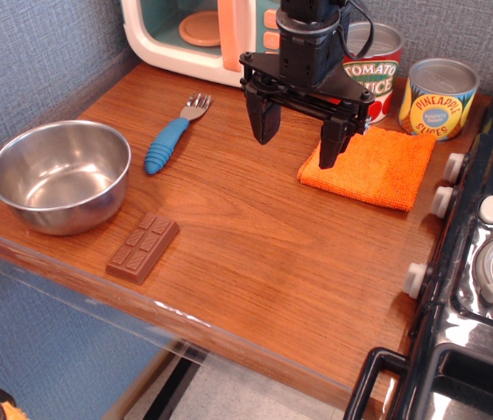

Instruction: Put the orange cloth directly in front of the cans.

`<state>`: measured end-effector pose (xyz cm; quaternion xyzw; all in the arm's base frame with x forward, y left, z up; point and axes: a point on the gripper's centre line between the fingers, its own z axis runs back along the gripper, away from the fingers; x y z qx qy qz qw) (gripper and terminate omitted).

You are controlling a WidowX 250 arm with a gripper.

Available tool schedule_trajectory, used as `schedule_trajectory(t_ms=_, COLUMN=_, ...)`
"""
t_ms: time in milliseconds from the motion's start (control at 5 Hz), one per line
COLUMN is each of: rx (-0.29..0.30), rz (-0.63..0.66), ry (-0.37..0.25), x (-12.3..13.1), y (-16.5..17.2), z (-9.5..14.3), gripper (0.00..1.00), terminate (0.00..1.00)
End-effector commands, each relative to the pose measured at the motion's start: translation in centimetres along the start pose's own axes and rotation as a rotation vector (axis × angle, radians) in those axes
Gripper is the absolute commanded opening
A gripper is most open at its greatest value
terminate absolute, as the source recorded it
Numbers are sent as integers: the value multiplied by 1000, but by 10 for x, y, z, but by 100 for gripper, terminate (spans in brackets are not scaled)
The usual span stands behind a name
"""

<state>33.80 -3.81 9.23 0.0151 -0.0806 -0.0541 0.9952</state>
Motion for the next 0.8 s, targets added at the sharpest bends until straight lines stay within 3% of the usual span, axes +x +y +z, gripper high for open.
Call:
schedule_trajectory(t_ms=0, rx=3, rz=3, ry=-64, x=6, y=6, z=25, gripper=100, terminate=0)
schedule_trajectory(t_ms=400, rx=3, rz=3, ry=-64, x=6, y=6, z=25, gripper=100, terminate=0)
schedule_trajectory(t_ms=600, rx=3, rz=3, ry=-64, x=6, y=6, z=25, gripper=100, terminate=100)
